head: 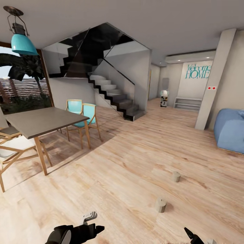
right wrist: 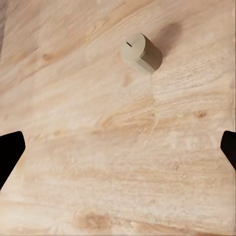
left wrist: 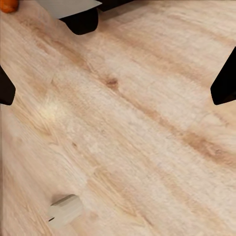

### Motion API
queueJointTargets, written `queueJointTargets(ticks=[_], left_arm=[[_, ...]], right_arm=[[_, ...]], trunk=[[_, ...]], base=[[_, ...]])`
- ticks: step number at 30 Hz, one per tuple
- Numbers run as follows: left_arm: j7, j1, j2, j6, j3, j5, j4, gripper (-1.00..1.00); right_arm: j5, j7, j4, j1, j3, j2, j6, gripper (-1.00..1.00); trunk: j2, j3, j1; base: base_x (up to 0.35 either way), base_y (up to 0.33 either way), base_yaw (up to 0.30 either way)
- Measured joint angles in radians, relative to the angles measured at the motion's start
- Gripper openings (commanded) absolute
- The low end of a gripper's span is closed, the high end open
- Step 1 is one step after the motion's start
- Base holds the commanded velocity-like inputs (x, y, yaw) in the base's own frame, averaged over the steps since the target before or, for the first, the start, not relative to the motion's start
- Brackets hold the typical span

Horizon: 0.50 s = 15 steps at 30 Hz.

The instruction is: Place each of the two pumpkins and all three candles from the living room inside a cabinet in the living room (use any cabinet), then make sure every cabinet is closed, and position the cauldron so it is next to a table in the living room.

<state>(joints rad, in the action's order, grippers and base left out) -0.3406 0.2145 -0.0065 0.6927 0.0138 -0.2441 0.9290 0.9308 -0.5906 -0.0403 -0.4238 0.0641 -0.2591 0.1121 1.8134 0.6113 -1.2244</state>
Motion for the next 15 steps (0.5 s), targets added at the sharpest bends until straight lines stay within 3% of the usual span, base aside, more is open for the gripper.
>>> queueJointTargets(ticks=[15], left_arm=[[0.000, 0.000, 0.001, 0.000, 0.000, 0.000, 0.000, 1.00]], right_arm=[[0.000, -0.006, 0.000, 0.005, 0.000, 0.000, -0.009, 1.00]], trunk=[[0.000, -0.014, 0.000]], base=[[0.000, 0.081, -0.253]])
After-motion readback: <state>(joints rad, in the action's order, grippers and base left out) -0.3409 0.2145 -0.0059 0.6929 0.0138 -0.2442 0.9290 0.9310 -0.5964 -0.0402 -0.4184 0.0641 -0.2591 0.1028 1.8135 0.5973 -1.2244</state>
